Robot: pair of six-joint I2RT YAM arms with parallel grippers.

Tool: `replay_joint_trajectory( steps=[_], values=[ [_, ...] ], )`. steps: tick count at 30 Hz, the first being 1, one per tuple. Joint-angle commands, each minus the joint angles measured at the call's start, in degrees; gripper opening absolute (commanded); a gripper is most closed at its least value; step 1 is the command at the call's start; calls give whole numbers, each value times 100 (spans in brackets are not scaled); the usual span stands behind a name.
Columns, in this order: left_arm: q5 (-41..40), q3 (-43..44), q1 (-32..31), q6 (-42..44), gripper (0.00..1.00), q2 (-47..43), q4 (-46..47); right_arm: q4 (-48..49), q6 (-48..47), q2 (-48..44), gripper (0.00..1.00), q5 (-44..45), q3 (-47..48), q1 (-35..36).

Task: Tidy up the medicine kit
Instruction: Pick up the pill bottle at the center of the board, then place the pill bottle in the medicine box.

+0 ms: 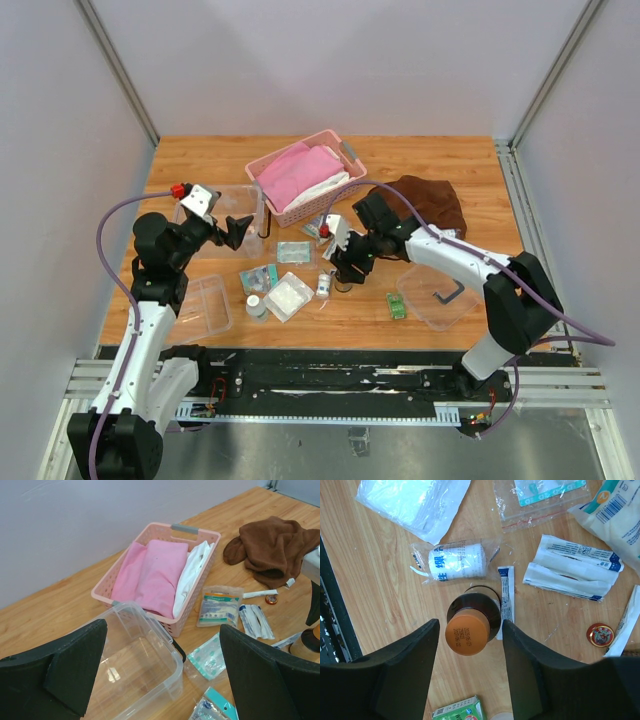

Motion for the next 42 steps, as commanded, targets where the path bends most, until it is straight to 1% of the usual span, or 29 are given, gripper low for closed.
replay_joint_trajectory(
  steps=[1, 4, 7, 9, 11, 13, 17, 19, 24, 26, 30, 35, 42],
  values=[
    [95, -83, 25, 76, 99, -87, 197, -212, -113, 105, 52, 25, 273, 89],
    [104, -96, 25, 84, 99, -90, 220, -226, -122, 76, 41, 49, 305, 90],
    [125, -126, 25, 79, 99, -91, 248, -282, -138, -29, 26, 90, 371, 86],
    [210, -142, 25, 68, 99, -73, 268, -301, -176, -160, 15, 119, 423, 83],
    [351, -160, 25, 72, 99, -52, 284, -306, -226, -318, 7, 104, 461, 79],
    [554, -189, 25, 79, 99, -35, 309, -307, -273, -493, 2, 38, 536, 62],
    [1000, -166, -3, 90, 99, 54, 283, -359, -370, -799, 0, -425, 773, 10],
    [1166, -48, -96, 180, 99, 136, 81, -379, -368, -907, 1, -661, 903, -8],
    [1544, 467, -598, 754, 99, 467, -875, -379, -324, -1141, 1, -1204, 1162, -55],
    [1932, 665, -791, 963, 99, 615, -1241, -362, -280, -1220, 0, -1422, 1231, -76],
    [2500, 1165, -1242, 1057, 99, 1008, -1626, -233, -158, -1479, 1, -1891, 1155, -106],
    [2923, 1575, -1788, 976, 96, 1447, -1686, 118, 76, -1831, 1, -2312, 887, -110],
    [2943, 1684, -2588, 1011, 96, 1791, -1627, 175, 107, -2010, 1, -2517, 832, -104]
  ],
)
